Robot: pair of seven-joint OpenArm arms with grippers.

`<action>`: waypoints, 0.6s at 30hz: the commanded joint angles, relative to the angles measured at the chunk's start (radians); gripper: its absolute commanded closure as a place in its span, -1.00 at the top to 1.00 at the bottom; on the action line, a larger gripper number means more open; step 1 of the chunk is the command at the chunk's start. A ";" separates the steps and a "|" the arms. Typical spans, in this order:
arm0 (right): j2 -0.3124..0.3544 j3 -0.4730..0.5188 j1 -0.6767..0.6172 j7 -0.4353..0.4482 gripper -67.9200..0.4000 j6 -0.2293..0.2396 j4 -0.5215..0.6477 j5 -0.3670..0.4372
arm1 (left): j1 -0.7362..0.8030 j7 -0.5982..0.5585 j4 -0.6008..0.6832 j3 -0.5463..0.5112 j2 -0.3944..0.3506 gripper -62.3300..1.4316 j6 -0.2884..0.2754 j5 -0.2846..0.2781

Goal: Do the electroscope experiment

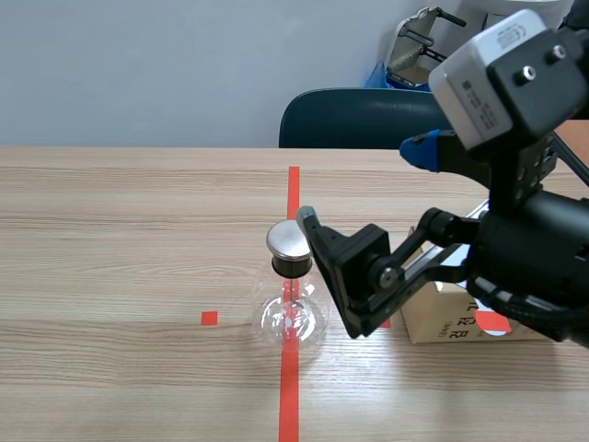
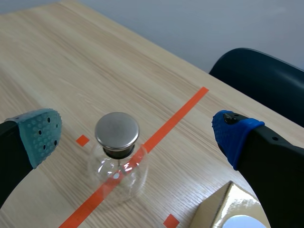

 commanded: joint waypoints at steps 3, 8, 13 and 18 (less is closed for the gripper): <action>0.007 0.009 -0.005 0.023 1.00 0.037 -0.005 0.023 | 0.020 -0.014 0.006 0.004 0.023 -0.05 0.008 -0.005; 0.007 0.018 -0.005 0.040 1.00 0.098 -0.005 0.033 | 0.022 -0.014 0.007 0.003 0.049 -0.05 0.008 -0.004; 0.007 0.032 -0.005 0.031 1.00 0.116 -0.005 0.031 | 0.027 -0.014 0.007 0.003 0.049 -0.05 0.017 -0.005; 0.007 0.035 -0.005 -0.013 1.00 0.115 -0.005 0.029 | 0.030 -0.014 0.007 0.003 0.049 -0.07 0.018 -0.005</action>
